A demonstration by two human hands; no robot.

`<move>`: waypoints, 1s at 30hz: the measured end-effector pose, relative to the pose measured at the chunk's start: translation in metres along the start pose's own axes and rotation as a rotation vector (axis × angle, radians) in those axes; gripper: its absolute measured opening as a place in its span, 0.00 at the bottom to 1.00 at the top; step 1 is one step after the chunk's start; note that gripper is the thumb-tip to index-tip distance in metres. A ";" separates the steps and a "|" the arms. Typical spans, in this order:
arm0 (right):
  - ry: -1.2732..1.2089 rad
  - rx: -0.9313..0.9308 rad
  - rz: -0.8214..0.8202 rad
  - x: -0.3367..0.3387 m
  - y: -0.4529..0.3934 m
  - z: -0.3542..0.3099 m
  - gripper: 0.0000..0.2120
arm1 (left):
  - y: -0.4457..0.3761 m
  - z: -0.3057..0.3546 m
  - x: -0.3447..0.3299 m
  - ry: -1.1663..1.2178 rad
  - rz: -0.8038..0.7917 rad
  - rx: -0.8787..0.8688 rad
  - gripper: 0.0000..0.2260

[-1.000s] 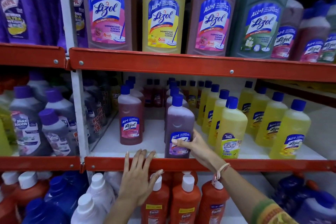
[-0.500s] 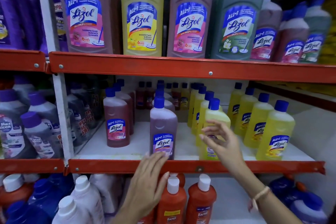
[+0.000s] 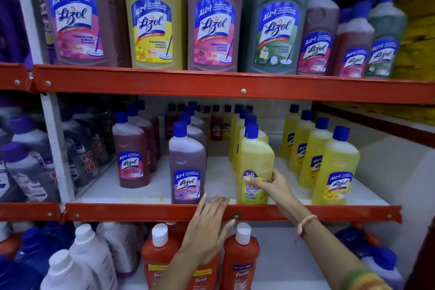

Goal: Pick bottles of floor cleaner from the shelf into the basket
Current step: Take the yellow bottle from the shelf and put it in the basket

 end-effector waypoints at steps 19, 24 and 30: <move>0.423 0.566 0.701 0.004 0.099 -0.062 0.35 | 0.002 0.008 -0.007 0.066 0.082 0.106 0.22; 0.768 0.721 0.920 0.001 0.114 -0.075 0.33 | -0.001 0.012 -0.003 0.085 0.084 0.119 0.22; 0.725 0.676 0.771 0.004 0.122 -0.076 0.33 | 0.000 0.014 -0.005 0.075 0.078 0.141 0.23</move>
Point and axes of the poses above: each hand's wrist, its own y-axis away from the middle knuckle, its own x-axis out of the back of the hand, z = x × y, the point moved 1 cm from there along -y, towards the middle knuckle, and after that the axes turned 2 degrees about y, right-handed, at the moved point
